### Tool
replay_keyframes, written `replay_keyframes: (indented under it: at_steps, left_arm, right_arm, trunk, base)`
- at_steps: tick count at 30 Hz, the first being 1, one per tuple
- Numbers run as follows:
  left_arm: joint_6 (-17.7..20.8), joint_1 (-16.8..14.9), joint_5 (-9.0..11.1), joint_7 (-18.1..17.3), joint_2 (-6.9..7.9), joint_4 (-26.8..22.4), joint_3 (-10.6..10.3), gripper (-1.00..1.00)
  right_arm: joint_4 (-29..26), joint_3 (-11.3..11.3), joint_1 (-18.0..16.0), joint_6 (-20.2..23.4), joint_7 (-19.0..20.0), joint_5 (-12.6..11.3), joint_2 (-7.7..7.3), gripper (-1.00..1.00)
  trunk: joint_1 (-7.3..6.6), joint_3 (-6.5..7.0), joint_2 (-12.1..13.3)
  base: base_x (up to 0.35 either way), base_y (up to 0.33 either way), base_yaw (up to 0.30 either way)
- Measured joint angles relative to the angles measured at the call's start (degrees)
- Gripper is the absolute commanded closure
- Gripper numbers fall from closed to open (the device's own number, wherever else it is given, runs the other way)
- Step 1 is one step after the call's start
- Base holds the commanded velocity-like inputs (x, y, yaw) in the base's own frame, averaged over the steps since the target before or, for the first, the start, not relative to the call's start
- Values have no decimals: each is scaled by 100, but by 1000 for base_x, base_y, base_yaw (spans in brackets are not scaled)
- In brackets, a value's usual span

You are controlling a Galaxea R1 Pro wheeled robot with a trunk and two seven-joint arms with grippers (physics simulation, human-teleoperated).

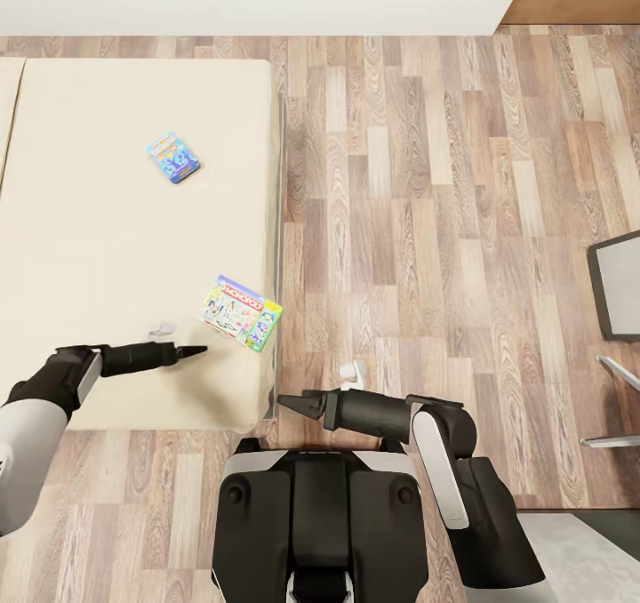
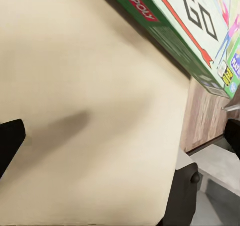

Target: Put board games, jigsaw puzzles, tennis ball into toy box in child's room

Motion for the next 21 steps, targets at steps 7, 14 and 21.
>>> replay_keyframes:
  at_steps: [7, 14, 21]
  left_arm:
    - [-543, 197, -138, -468, 217, -38, -5, -100]
    - [-1332, 332, -262, -1881, 709, -28, 0, -100]
    - [-1570, 400, -263, -2813, 1021, -24, 48, -100]
  right_arm:
    - [1, -9, 0, 0, -4, -7, 0, -100]
    - [-6, -24, 0, 0, -5, -18, -8, -100]
    - [-7, -148, 0, 0, 7, -38, -26, -100]
  trunk:
    - [0, 0, 0]
    - [0, 0, 0]
    - [0, 5, 0]
  base:
    - [0, 0, 0]
    - [0, 0, 0]
    - [0, 0, 0]
